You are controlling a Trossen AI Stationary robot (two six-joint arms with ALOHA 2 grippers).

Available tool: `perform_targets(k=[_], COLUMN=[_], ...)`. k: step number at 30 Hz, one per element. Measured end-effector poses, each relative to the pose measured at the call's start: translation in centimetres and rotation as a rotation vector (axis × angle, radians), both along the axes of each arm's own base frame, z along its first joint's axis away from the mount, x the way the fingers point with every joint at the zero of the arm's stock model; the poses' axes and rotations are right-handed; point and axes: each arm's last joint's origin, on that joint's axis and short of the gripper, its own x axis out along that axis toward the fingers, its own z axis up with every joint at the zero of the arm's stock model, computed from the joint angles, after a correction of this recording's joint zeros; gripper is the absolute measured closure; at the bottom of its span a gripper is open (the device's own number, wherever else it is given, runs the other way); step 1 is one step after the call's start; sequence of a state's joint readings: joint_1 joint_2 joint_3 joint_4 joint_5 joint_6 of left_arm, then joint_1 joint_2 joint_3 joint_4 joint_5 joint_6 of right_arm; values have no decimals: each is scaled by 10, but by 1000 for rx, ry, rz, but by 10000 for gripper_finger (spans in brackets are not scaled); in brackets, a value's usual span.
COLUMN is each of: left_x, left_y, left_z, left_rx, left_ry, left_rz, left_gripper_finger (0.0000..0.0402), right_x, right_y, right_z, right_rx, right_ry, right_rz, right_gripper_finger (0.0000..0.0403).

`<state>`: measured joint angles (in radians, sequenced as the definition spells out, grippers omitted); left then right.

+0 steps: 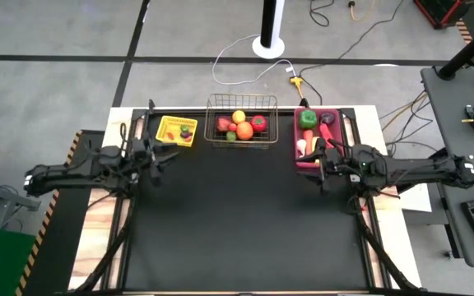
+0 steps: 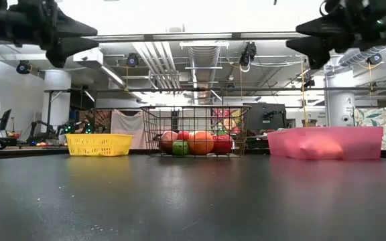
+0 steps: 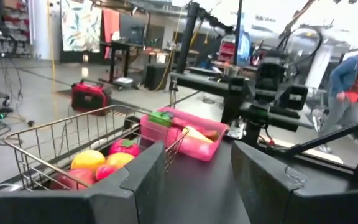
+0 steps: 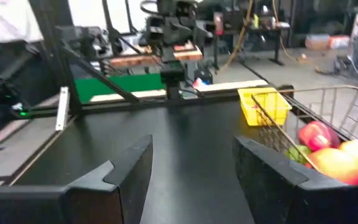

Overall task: Sort produce into baskets
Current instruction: Return to Home Position

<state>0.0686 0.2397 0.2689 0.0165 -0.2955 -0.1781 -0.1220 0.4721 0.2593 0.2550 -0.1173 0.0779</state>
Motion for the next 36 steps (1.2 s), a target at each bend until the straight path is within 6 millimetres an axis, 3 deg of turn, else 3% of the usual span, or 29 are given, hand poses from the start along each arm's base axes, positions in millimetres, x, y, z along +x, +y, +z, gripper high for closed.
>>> perform_targets(k=[6, 12, 27, 36], left_x=[-8, -13, -8, -6], left_y=[-1, -1, -1, -1], left_z=[-20, -40, -54, -65], left_rx=[14, 17, 59, 97], left_ry=[-35, -69, -63, 12], left_rz=[1, 1, -1, -1], left_gripper_finger=[235, 235, 235, 235], right_x=[-9, -17, -37, -49], right_y=[4, 4, 8, 10], right_z=[-28, -43, -23, -35], right_rx=[-17, -58, -120, -242], right_ry=[-48, -170, -380, -295], right_rz=[18, 13, 46, 55], right_gripper_finger=[193, 193, 193, 193])
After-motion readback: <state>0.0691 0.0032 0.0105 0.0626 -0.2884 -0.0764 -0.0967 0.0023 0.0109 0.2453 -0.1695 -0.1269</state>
